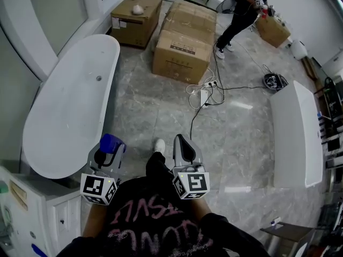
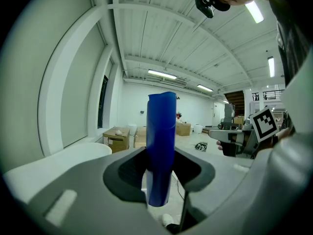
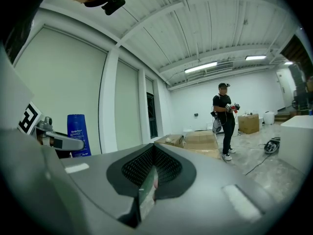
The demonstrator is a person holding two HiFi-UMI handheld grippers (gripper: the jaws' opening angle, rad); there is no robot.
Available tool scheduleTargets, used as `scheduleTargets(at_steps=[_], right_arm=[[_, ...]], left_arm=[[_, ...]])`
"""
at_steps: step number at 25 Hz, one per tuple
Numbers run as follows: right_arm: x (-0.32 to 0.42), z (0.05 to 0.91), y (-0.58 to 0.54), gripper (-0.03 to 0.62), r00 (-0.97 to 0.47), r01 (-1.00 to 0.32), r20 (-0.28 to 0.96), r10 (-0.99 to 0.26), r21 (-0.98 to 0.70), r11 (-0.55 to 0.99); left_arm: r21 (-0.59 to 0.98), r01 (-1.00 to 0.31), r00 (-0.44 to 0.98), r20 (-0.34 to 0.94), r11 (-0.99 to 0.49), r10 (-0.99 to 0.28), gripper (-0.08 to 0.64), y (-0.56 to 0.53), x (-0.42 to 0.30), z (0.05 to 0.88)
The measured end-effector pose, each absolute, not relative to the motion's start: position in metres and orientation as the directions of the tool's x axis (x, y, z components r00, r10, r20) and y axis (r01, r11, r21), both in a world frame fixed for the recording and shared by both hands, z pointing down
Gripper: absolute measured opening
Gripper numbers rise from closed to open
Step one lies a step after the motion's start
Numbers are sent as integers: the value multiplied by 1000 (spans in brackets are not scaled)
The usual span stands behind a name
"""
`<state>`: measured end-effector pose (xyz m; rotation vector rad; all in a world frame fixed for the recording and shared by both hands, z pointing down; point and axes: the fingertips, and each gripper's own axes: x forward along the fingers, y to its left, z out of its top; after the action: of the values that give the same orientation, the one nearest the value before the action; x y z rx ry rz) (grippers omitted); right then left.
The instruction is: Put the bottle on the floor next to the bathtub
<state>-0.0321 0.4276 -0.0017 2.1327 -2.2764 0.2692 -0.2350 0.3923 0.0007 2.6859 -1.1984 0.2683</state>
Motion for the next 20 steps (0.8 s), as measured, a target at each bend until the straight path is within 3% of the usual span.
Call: scheduleTargets(at_steps=[20], right_arm=[[27, 22, 250, 26, -165, -982, 233, -958, -129, 137]], left_arm=[[122, -794, 600, 313, -595, -736, 167, 232, -177, 20]])
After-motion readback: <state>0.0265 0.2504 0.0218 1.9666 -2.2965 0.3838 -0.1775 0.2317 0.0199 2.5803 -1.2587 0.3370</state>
